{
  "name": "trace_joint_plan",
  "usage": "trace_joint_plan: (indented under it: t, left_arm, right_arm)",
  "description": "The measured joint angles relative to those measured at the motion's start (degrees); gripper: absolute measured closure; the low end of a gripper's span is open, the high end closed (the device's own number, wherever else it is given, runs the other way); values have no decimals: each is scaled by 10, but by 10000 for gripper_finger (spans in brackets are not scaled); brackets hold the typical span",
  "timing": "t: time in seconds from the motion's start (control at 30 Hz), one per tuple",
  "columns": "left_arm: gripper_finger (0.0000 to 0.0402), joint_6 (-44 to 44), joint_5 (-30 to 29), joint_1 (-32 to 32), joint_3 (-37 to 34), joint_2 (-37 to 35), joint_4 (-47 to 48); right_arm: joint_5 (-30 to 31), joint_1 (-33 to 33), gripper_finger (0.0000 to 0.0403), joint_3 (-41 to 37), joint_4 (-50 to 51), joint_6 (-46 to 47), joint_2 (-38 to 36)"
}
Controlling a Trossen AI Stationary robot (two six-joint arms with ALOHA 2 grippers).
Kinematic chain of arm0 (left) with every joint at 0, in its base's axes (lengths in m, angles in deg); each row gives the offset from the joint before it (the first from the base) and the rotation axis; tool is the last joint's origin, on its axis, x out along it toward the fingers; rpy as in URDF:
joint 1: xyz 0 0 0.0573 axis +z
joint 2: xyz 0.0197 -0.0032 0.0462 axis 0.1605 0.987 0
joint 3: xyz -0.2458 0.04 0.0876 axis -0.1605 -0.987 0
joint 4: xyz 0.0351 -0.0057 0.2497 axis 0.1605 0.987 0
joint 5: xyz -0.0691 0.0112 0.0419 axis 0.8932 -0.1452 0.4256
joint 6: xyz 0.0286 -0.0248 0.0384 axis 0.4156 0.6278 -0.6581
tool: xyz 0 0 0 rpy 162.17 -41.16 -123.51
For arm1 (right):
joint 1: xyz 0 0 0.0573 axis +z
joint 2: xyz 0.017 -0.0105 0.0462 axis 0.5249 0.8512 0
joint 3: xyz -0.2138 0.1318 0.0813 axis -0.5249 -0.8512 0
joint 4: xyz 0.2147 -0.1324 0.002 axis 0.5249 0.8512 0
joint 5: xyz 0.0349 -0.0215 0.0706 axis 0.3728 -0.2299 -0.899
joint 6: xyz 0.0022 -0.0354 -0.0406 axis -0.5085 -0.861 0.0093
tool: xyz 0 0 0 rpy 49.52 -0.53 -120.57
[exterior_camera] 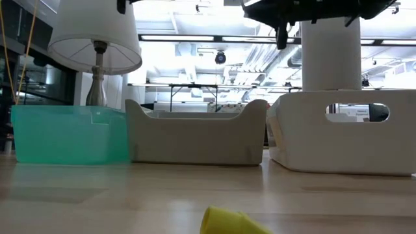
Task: Sort crayons
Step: Put the white crayon into the gray bin
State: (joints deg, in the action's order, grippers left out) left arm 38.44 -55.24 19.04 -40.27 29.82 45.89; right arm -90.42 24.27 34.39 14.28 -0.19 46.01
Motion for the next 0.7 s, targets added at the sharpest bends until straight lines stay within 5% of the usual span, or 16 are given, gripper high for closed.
trace_joint_plan:
  t: [0.2, 0.7]
  left_arm:
    - [401, 32, 91, 0, 0, 27, 5]
    - [401, 79, 133, -15, 0, 58, 4]
  right_arm:
    - [-20, 46, 402, 51, 10, -56, 52]
    - [-1, 57, 402, 119, 59, -59, 89]
